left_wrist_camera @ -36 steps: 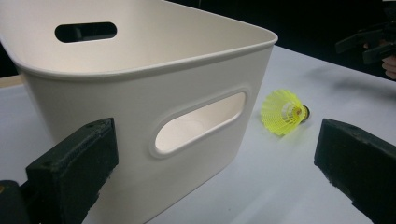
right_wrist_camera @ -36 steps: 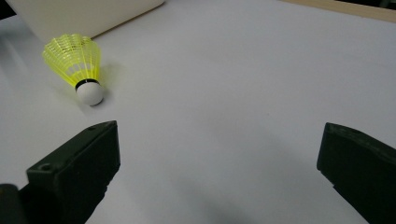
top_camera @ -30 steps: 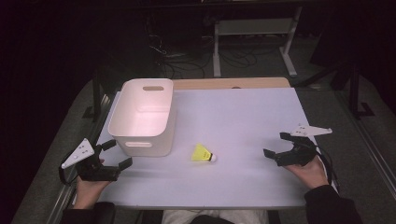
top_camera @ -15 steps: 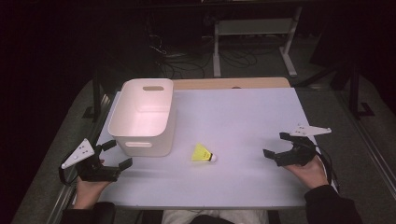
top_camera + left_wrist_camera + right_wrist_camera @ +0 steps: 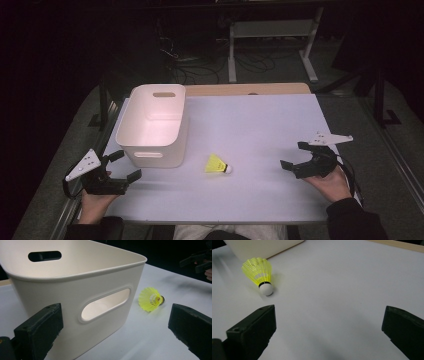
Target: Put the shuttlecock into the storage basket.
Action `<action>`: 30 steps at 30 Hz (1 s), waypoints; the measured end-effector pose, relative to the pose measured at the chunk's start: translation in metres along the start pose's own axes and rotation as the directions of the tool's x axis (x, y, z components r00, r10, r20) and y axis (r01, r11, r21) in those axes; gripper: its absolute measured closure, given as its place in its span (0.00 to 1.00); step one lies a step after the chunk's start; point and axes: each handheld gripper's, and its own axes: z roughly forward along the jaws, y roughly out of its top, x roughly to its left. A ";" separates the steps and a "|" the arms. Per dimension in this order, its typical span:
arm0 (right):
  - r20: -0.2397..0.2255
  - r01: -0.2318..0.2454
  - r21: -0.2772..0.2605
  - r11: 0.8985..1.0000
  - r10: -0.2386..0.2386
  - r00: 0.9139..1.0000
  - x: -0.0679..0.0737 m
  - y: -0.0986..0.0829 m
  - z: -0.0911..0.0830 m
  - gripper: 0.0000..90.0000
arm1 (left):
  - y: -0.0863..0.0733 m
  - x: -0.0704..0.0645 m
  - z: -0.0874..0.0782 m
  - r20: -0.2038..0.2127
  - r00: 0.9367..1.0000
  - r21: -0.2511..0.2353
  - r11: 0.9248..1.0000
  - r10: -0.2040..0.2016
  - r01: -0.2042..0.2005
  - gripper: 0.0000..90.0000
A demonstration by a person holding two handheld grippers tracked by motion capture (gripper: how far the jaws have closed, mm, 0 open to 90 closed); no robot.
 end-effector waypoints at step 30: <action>-0.063 0.099 0.076 0.992 -0.094 0.994 0.015 0.034 -0.003 0.00 | 0.000 -0.001 -0.001 -0.007 1.000 0.002 1.000 -0.001 0.001 0.00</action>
